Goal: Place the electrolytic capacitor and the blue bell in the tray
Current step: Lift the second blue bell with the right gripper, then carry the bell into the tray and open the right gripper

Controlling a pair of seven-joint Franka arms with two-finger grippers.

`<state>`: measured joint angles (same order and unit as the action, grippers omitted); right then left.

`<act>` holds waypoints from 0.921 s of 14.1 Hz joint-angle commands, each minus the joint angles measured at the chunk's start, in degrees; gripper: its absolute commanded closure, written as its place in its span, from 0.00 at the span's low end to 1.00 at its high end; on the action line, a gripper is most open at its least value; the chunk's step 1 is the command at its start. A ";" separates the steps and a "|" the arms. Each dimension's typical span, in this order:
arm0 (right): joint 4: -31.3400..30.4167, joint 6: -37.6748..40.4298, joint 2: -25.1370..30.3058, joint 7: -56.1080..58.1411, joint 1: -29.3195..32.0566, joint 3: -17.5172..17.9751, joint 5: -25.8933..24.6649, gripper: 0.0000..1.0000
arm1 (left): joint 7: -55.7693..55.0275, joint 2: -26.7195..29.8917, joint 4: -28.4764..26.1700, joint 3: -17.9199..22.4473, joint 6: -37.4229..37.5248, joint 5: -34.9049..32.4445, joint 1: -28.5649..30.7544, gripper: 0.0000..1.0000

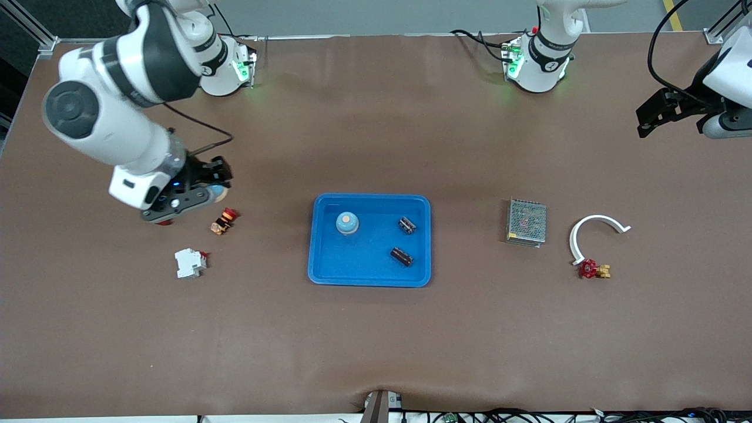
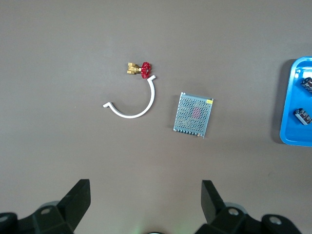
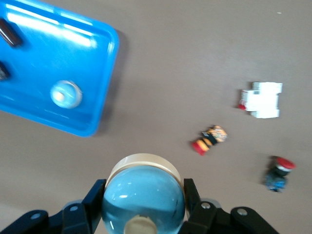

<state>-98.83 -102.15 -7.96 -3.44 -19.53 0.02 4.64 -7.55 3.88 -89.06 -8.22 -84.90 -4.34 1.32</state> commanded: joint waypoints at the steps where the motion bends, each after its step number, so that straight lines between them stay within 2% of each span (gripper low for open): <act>1: 7.14 0.63 -5.91 -9.88 -4.62 -0.64 0.28 0.53 | 1.66 0.60 -0.59 0.22 -0.36 1.09 0.08 0.00; 5: 14.62 -1.64 -14.17 -21.31 -9.64 -0.64 0.11 0.53 | 1.66 0.60 -0.68 0.22 0.00 1.09 0.26 0.00; 8: 15.95 -6.91 -18.22 -26.07 -11.93 -0.64 0.11 0.53 | 1.66 0.60 -0.68 0.22 0.17 1.09 0.26 0.00; 13: 18.58 -12.45 -24.55 -26.88 -12.73 -0.73 -0.07 0.53 | 1.66 0.60 -0.68 0.22 0.17 1.09 0.26 0.00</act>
<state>-83.93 -114.12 -29.16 -29.07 -31.71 -0.03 4.63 -7.53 3.84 -89.33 -8.18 -84.86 -4.34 1.36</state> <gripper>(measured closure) 0.313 0.000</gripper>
